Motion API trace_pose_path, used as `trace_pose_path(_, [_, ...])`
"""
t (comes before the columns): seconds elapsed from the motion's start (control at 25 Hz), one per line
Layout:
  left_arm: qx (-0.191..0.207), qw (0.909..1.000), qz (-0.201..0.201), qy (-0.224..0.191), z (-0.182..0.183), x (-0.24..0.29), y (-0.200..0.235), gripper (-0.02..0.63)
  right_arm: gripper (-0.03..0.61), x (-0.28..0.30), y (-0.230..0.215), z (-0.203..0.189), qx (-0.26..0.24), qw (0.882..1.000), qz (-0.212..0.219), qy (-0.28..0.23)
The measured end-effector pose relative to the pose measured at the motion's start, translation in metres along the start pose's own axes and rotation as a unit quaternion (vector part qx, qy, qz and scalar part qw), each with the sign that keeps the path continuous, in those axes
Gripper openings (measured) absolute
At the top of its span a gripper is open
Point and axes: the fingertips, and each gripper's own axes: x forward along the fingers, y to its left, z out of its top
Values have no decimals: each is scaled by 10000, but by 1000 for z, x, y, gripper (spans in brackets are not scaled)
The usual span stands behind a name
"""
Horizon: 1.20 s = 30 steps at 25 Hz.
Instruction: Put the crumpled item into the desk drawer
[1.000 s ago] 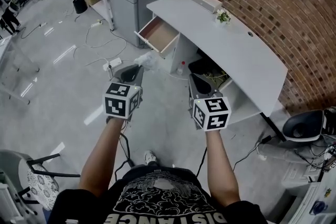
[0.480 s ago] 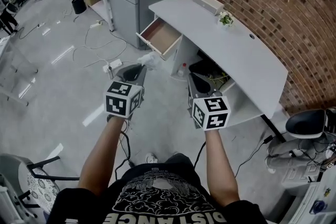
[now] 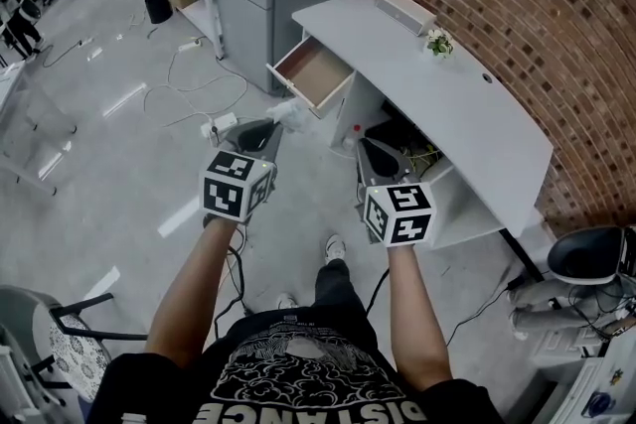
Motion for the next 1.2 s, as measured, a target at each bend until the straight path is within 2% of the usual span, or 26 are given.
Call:
trace_pose_path(0.56, [13, 10000, -44, 36, 14, 69, 12, 3, 3, 56, -46, -2, -174, 9996, 185, 131])
trace_pose_path(1.2, [-116, 9988, 408, 228, 38, 173, 38, 3, 3, 136, -131, 11, -184, 9972, 697, 210])
